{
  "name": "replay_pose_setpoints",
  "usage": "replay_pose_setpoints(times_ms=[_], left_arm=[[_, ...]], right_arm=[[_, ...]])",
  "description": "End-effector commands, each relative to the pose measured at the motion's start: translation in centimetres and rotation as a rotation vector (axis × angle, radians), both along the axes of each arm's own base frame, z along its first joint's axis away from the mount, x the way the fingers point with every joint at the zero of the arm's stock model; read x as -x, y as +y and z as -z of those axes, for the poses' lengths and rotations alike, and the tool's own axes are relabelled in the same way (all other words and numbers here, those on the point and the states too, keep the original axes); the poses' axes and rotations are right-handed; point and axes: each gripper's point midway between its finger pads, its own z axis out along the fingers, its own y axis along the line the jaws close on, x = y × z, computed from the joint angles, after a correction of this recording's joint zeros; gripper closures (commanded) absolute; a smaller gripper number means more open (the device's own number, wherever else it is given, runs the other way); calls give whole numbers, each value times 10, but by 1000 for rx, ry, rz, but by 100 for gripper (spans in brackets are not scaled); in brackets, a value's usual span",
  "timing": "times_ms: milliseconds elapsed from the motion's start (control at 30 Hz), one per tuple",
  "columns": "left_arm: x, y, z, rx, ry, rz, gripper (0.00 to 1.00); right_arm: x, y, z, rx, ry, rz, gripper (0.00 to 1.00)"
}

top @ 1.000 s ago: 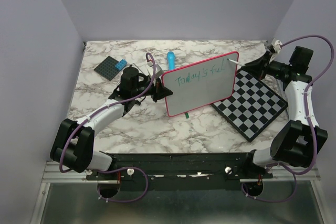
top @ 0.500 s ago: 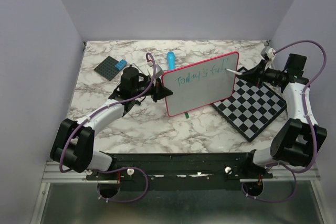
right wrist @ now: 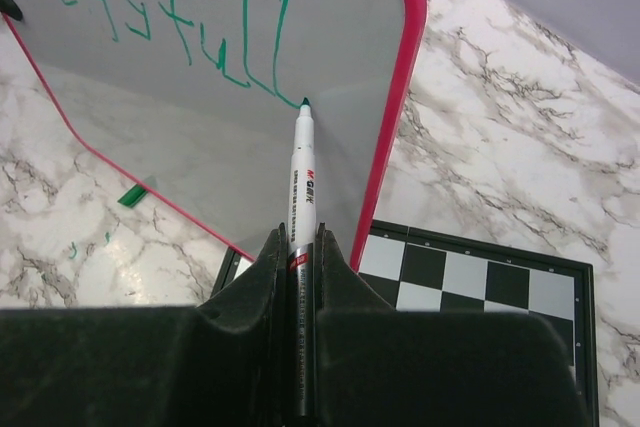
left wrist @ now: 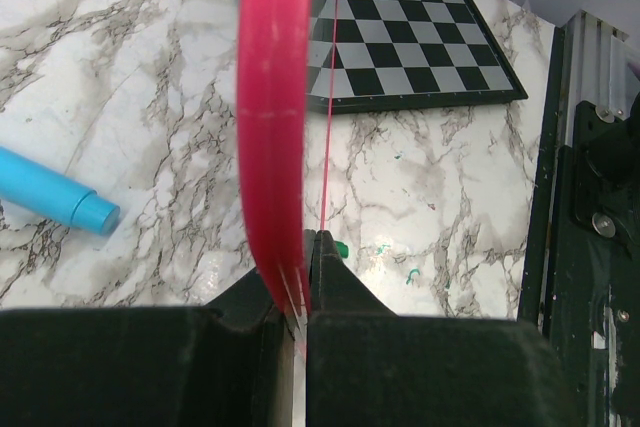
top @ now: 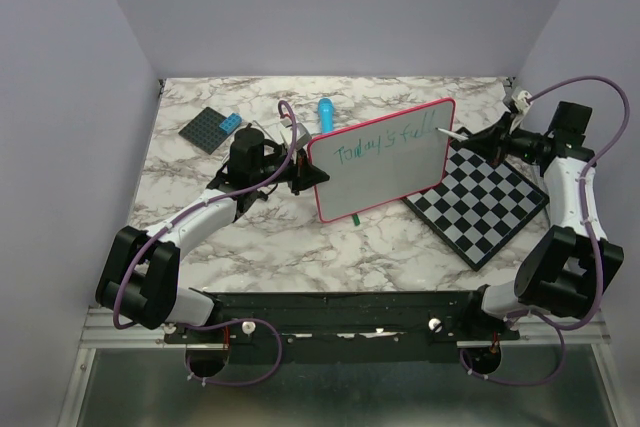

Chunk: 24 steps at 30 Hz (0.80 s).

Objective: Write a sentence on the whiteboard

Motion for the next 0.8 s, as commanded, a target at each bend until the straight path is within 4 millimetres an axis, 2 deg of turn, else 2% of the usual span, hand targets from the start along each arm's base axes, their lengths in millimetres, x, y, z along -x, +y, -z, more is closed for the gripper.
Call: replay_pose_setpoints(times_ms=[0,200,400,533,567,633,667,733,767], left_arm=[[13,10,50,-121,127,-4,100],[12,9,49,-116,131,-4,100],[12,7,45,-93,153,-12,100],[13,5,41,-75,171,-18,100],[13,5,41,-73,176,-18,100],[14,4,40,-67,180,-20,100],[14,4,39,-64,184,-24,100],[15,3,38,-58,190,-26,100],[15,3,38,-54,200,-31,100]], right_arm=[[8,6,-20,-31,-41,-41,100],[45,28,-32,-68,-76,-133,99],[70,46,-25,-80,-48,-197,99],[95,72,-11,-45,15,-292,100],[101,84,-6,-28,25,-340,100],[106,92,2,34,15,-368,100],[114,100,15,47,62,-388,99],[112,106,16,104,-2,-389,100],[118,114,22,111,26,-400,99]])
